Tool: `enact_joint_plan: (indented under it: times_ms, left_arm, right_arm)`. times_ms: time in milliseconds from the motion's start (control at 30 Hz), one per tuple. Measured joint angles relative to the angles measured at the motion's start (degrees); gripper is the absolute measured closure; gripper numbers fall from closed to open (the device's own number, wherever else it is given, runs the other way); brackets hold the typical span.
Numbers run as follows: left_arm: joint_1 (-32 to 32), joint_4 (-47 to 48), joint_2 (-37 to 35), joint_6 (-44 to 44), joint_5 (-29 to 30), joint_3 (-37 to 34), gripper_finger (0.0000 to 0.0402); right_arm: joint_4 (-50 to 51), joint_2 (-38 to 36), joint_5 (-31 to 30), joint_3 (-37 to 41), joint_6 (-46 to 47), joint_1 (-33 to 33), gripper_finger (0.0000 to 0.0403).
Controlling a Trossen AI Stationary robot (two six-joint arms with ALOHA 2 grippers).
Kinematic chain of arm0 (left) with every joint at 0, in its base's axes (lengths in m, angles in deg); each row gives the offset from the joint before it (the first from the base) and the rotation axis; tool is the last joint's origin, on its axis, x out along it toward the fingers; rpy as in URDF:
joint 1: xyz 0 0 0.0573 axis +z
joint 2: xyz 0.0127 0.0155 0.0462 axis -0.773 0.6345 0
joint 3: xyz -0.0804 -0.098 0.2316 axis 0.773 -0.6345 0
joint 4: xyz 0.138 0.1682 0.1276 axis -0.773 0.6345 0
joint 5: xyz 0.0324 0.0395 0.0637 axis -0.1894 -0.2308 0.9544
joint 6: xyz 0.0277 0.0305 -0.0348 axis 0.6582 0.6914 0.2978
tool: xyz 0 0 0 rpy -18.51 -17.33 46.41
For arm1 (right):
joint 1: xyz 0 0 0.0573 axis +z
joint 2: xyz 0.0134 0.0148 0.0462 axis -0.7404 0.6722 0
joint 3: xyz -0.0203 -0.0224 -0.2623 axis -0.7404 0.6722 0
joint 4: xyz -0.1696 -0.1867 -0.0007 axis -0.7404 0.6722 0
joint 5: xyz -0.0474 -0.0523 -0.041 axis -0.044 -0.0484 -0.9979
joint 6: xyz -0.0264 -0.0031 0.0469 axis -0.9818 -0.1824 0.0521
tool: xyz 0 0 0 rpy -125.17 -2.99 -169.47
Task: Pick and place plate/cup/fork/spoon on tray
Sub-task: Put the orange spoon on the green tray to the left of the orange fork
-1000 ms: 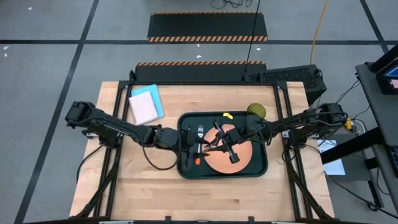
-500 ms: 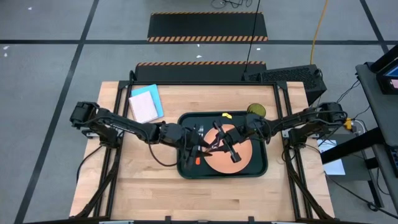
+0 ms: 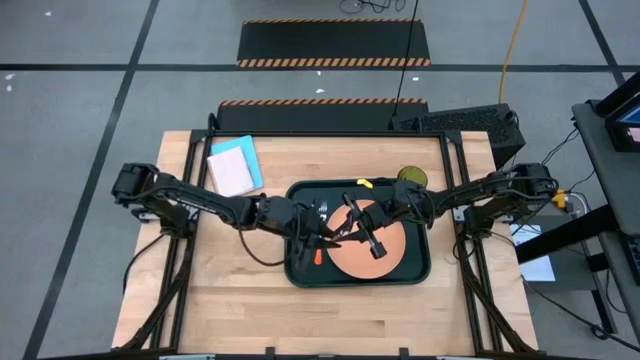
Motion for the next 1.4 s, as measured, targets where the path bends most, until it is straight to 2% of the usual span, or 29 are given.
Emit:
enact_joint_plan:
  times_ms: [233, 400, 500, 700, 800, 933, 1100, 1400]
  left_arm:
    - [-1.0, 2.1, -1.6, -1.8, 1.1, 0.0, 0.0331]
    - [-2.1, 3.2, -2.3, -2.6, 3.6, 0.0, 0.0331]
    - [-2.8, 5.3, -4.0, -4.0, 6.3, 0.1, 0.0331]
    - [-5.5, 15.3, -7.6, -10.8, 17.3, 0.0, 0.0331]
    - [-7.3, 17.1, -8.7, -15.3, 22.3, 0.1, 0.0331]
    - [-10.2, 22.7, -8.7, -23.4, 29.1, -0.1, 0.0331]
    - [-14.5, 28.3, -7.3, -37.5, 36.6, 0.0, 0.0331]
    - [-21.0, 28.2, -1.0, -56.9, 42.8, 0.0, 0.0331]
  right_arm:
    - [1.5, -1.6, -3.5, -0.1, 2.8, 0.1, 0.0325]
    - [12.2, -7.8, -9.8, -0.1, 2.7, 1.3, 0.0281]
    - [22.4, -12.8, -17.6, -0.1, 2.7, 2.8, 0.0253]
    - [43.3, -21.9, -37.6, 0.0, 2.1, 7.2, 0.0215]
    - [51.0, -24.8, -43.3, -0.1, 3.3, 9.2, 0.0210]
    - [58.4, -26.6, -47.5, 0.0, 4.2, 11.4, 0.0212]
    - [60.7, -28.4, -52.7, 0.0, 3.3, 12.6, 0.0212]
    - [65.6, -29.0, -52.5, 0.0, 2.7, 13.6, 0.0212]
